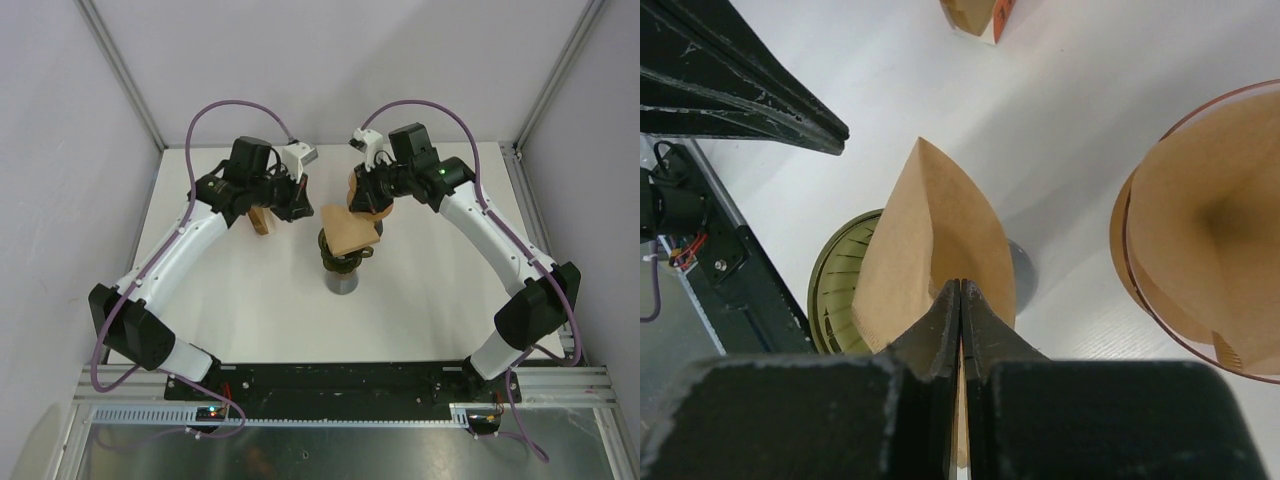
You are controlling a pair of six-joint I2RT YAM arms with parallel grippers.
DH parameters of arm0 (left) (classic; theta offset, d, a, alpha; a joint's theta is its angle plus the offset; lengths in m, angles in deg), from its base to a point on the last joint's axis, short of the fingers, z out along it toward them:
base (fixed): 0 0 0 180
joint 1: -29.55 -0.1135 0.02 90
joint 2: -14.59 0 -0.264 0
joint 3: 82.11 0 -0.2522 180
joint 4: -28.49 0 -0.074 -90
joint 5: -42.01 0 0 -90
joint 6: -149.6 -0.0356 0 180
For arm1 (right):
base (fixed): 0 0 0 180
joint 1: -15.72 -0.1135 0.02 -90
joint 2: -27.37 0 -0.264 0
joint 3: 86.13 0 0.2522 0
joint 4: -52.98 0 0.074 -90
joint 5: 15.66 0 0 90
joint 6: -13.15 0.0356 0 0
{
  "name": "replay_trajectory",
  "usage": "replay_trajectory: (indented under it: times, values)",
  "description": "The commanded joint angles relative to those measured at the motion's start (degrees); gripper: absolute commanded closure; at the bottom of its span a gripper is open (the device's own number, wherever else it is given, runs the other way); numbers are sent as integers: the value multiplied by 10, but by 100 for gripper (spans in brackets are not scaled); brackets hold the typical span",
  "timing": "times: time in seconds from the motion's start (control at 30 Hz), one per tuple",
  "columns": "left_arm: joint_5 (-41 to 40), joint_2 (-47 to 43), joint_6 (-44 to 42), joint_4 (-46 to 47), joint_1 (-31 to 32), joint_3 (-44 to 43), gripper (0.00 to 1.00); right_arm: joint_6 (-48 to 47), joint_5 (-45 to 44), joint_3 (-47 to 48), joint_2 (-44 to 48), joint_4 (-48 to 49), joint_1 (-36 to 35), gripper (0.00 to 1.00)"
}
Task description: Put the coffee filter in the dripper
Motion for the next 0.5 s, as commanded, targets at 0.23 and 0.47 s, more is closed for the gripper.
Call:
replay_trajectory:
  times: [0.23,0.47]
  values:
    - [10,-10,-2,7,-1,11,100,2,61,-7,22,-7,1,100]
    - [12,-7,-2,8,-1,7,100,4,58,-18,27,-9,-25,100]
